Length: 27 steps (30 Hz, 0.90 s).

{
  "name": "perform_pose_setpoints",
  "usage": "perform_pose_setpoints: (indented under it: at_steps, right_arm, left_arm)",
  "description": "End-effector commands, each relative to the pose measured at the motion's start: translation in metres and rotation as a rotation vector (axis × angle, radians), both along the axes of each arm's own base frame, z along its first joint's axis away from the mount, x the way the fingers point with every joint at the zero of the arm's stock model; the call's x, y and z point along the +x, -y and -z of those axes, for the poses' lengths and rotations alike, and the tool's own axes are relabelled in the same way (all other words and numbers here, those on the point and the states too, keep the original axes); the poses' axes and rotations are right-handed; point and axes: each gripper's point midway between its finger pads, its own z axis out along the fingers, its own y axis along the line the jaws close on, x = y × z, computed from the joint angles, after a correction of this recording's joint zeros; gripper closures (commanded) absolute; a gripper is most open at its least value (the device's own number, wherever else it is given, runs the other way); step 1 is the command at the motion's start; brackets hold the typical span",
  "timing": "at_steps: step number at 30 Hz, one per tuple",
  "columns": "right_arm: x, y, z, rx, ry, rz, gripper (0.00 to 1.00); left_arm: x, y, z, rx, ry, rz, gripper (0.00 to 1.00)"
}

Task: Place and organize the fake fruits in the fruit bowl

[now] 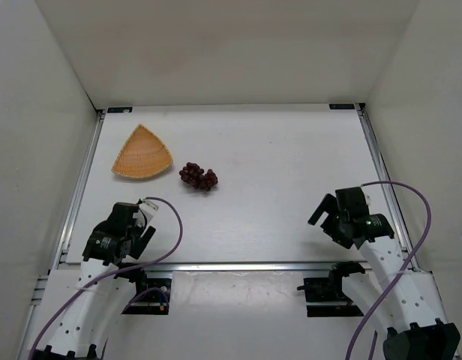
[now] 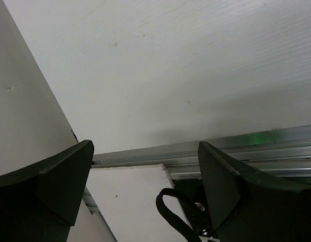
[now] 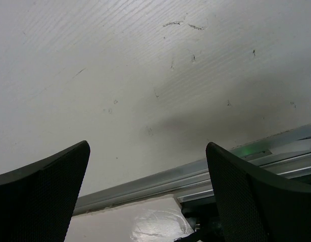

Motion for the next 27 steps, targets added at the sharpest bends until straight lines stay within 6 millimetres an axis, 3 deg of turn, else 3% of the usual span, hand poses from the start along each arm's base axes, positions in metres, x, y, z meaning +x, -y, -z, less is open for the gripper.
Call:
perform_pose_setpoints:
  at_steps: [1,3,4,6,7,10,11,12,13,14,15,17,19,20,21,22,23,25,27]
  right_arm:
    - [0.001,0.001,-0.002,0.0,0.024,-0.002,0.0]
    - [0.001,-0.002,-0.001,0.008,0.016,-0.023,0.0]
    - [0.0,-0.004,0.004,0.008,-0.014,-0.037,0.0]
    - [0.003,-0.005,0.003,0.004,-0.035,-0.037,0.0]
    - [0.004,-0.003,0.006,-0.011,-0.062,-0.032,0.0]
    - [0.023,-0.005,-0.006,-0.069,-0.022,-0.081,0.0]
    - [0.028,-0.006,-0.011,-0.08,-0.006,-0.094,0.0]
    - [0.034,-0.009,-0.013,-0.084,-0.003,-0.113,0.0]
    - [0.039,-0.011,-0.017,-0.101,0.012,-0.138,0.0]
    - [0.05,-0.014,-0.028,-0.094,0.046,-0.136,0.0]
    - [0.052,-0.016,-0.029,-0.102,0.044,-0.16,0.0]
    - [0.058,-0.017,-0.029,-0.124,0.025,-0.175,0.0]
    - [0.067,-0.018,-0.031,-0.137,0.025,-0.18,0.0]
    - [0.069,-0.021,-0.035,-0.134,0.039,-0.188,0.0]
    - [0.072,-0.022,-0.034,-0.134,0.042,-0.188,0.0]
    - [0.072,-0.021,-0.034,-0.14,0.042,-0.199,0.0]
    - [0.074,-0.022,-0.035,-0.138,0.051,-0.198,0.0]
    - [0.073,-0.024,-0.035,-0.138,0.052,-0.207,0.0]
    - [0.073,-0.024,-0.035,-0.142,0.052,-0.215,0.0]
  left_arm:
    - [0.005,-0.002,-0.002,-0.001,0.035,-0.027,0.05]
    - [0.006,0.004,0.0,-0.017,0.005,0.013,0.05]
    - [0.012,0.007,-0.007,-0.024,0.009,0.03,0.0]
    - [0.026,0.013,-0.015,-0.033,-0.034,0.04,0.0]
    - [0.047,0.02,-0.043,-0.061,0.025,0.052,0.0]
    - [0.099,0.046,-0.073,-0.048,0.042,0.163,0.0]
    - [0.125,0.053,-0.103,0.006,0.118,0.24,0.0]
    - [0.144,0.062,-0.105,0.059,0.113,0.302,0.0]
    - [0.16,0.074,-0.114,0.112,0.14,0.377,0.0]
    - [0.18,0.1,-0.132,0.207,0.186,0.555,0.0]
    - [0.187,0.116,-0.131,0.255,0.173,0.651,0.0]
    - [0.197,0.157,-0.111,0.329,0.103,0.854,0.0]
    - [0.209,0.183,-0.109,0.393,0.081,1.007,0.0]
    - [0.216,0.197,-0.09,0.395,0.027,1.063,0.0]
    - [0.229,0.205,-0.099,0.416,0.043,1.087,0.0]
    - [0.234,0.214,-0.094,0.43,0.03,1.115,0.0]
    - [0.24,0.218,-0.078,0.449,-0.018,1.143,0.0]
    - [0.248,0.225,-0.071,0.481,-0.042,1.206,0.0]
    - [0.249,0.235,-0.049,0.472,-0.092,1.251,0.0]
